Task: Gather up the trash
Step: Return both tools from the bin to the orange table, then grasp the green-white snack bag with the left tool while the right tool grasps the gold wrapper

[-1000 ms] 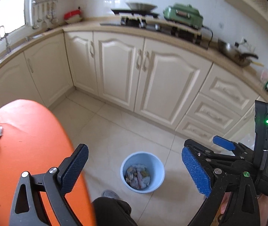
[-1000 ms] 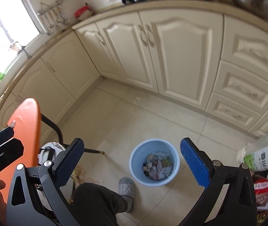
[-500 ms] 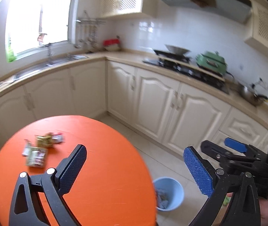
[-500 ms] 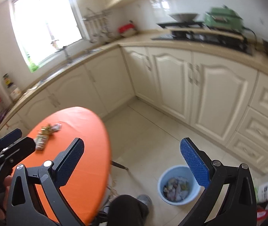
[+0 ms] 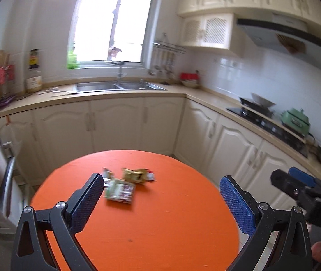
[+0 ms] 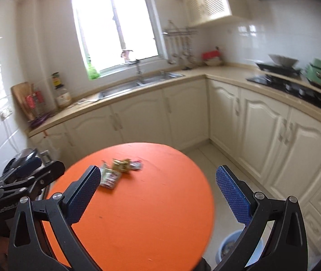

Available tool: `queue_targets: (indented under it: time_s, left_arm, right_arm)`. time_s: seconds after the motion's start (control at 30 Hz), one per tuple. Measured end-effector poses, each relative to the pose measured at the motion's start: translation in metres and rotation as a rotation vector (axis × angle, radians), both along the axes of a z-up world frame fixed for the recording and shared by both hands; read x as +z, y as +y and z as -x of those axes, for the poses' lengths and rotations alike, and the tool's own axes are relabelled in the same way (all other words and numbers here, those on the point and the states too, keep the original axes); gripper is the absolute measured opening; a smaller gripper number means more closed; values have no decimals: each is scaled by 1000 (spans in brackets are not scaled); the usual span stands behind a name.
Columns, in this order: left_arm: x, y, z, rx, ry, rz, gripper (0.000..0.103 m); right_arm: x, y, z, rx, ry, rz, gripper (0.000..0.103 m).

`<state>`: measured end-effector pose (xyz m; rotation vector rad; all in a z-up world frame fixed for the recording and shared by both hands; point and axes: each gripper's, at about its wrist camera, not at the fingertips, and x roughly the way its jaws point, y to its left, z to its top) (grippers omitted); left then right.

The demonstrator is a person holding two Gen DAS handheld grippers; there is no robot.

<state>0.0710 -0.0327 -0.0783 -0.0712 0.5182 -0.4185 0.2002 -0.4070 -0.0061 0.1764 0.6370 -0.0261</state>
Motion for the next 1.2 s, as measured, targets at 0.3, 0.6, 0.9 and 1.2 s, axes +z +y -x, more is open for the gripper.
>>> queue_targets:
  time_s: [0.3,0.6,0.9,1.2]
  left_arm:
    - [-24,44,6,135,6,-30,102]
    - [-59,8,-63,134,109,-84,102]
    - [-108,-58,-189,61,234,-243,102]
    - [-156,-109,-283,-19,352,-291,97]
  right_arm:
    - [1,47,-20,112,-35,53,103]
    - [-45,57,-78,168,54,57,103]
    - [-119,39,-149,156,198,22,103]
    - [-175,31,-196,155,306,-24,103]
